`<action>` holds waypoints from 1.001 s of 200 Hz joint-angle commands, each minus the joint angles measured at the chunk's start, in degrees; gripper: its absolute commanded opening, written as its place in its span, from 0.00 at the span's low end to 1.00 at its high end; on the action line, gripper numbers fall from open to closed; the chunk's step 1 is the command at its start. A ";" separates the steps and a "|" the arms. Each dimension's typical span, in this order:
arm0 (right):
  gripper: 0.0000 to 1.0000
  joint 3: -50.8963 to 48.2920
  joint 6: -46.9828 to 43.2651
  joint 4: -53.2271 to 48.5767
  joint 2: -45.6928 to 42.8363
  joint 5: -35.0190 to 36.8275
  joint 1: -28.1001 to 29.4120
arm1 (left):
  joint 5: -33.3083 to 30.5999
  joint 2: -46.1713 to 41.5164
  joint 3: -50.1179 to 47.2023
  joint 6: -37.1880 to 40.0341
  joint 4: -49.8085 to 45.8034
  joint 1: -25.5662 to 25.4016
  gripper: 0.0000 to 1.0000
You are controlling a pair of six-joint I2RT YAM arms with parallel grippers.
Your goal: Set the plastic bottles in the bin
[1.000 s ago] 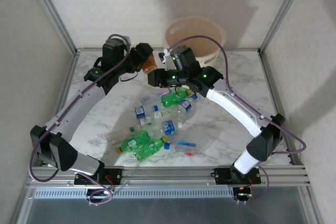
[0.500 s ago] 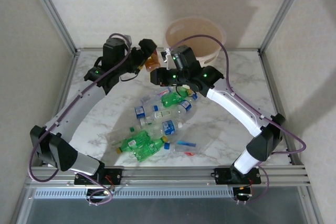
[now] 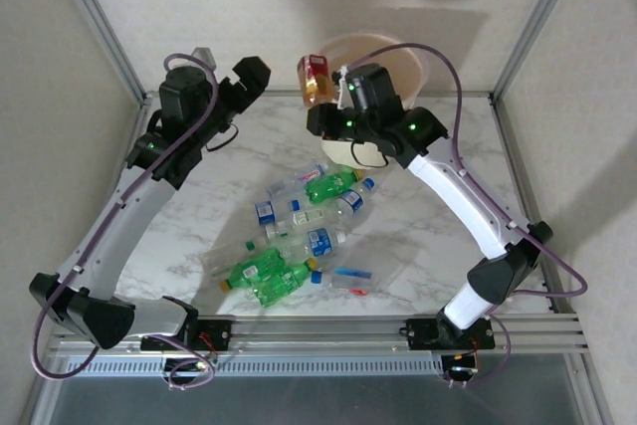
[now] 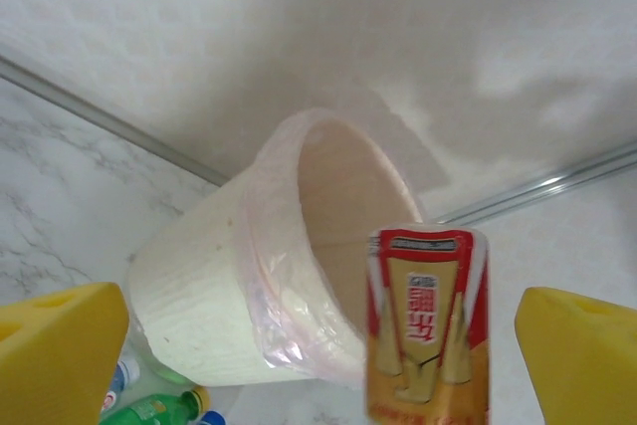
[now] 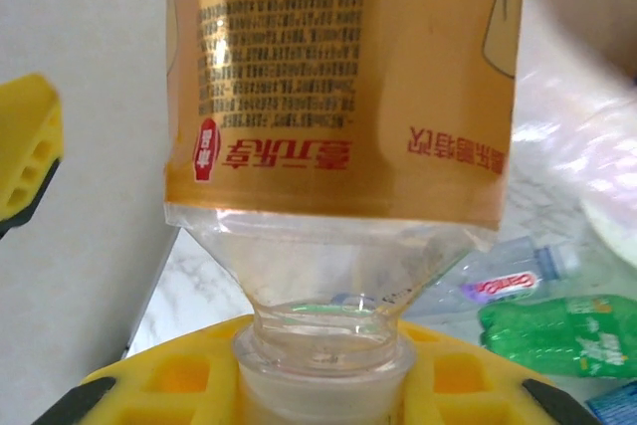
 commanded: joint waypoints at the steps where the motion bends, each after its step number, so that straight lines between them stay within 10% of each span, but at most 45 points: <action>1: 0.16 4.49 -1.64 -3.32 -1.11 2.51 -3.59 | -1.09 2.13 1.11 3.64 -4.55 0.62 1.00; 200: 0.16 20.83 -4.76 -8.07 15.22 -0.26 -16.79 | -3.57 5.32 -3.16 9.32 -11.20 0.39 0.90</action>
